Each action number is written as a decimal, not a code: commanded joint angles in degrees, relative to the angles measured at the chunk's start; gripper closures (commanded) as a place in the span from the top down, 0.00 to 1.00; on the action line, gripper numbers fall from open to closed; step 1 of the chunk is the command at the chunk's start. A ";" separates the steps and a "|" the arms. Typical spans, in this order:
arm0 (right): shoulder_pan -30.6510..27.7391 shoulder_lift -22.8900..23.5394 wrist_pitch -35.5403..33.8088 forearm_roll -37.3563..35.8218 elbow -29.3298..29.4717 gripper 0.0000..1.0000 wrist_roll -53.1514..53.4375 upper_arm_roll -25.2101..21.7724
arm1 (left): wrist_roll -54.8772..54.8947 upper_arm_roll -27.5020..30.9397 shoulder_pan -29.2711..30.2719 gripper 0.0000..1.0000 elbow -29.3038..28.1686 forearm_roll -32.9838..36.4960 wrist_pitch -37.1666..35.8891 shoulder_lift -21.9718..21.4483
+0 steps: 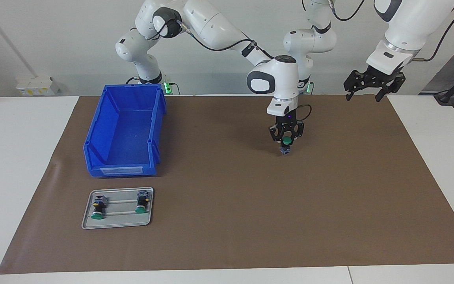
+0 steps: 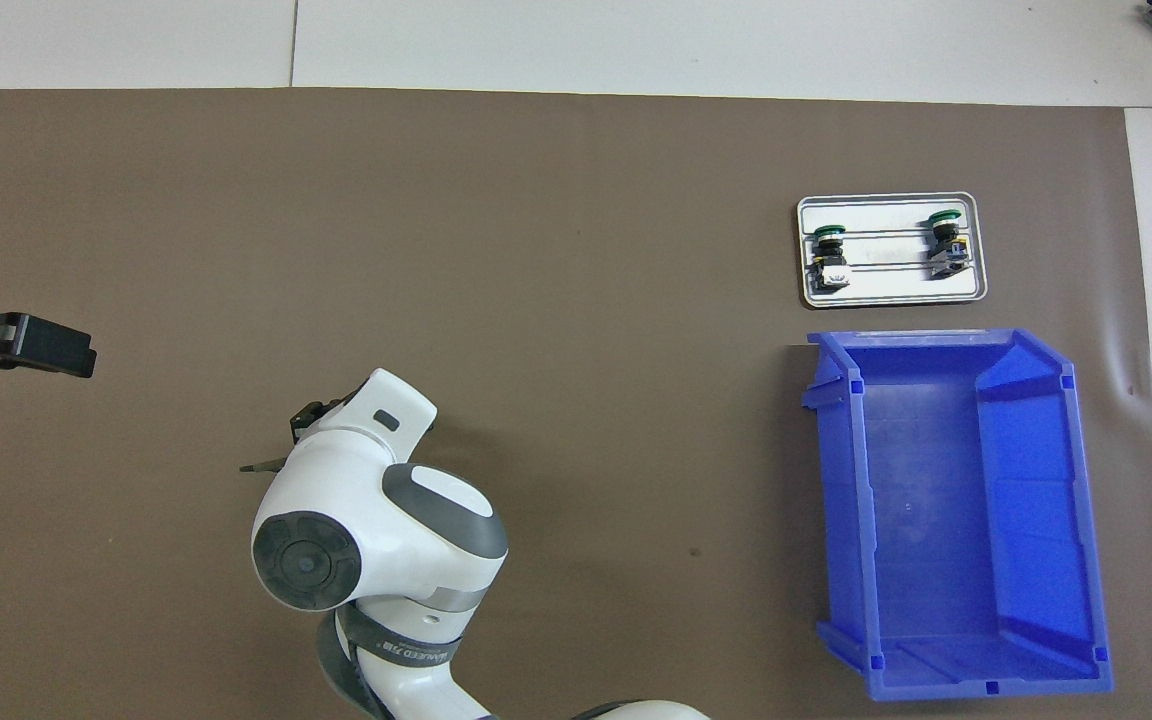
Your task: Place and press button with both arms
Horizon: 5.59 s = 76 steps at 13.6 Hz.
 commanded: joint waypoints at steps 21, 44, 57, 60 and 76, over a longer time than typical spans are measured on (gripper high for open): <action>-49.56 -46.67 1.55 11.80 -55.05 0.00 -64.22 0.21 | -0.38 -0.39 0.35 1.00 -0.94 0.97 0.25 -0.79; -48.51 -46.50 -9.90 11.71 -47.20 1.00 -49.98 1.00 | -0.38 -0.39 0.35 1.00 -0.94 0.97 0.25 -0.79; -55.26 -35.95 -51.60 11.89 -5.59 1.00 -54.18 0.21 | -0.38 -0.39 0.35 1.00 -0.94 0.97 0.25 -0.79; -55.37 -37.44 -51.42 12.15 -8.15 1.00 -56.48 0.47 | -0.38 -0.39 0.35 1.00 -0.94 0.97 0.25 -0.79; -56.16 -38.15 -54.50 11.98 -7.44 1.00 -52.87 4.51 | -0.38 -0.39 0.35 1.00 -0.94 0.97 0.33 -0.79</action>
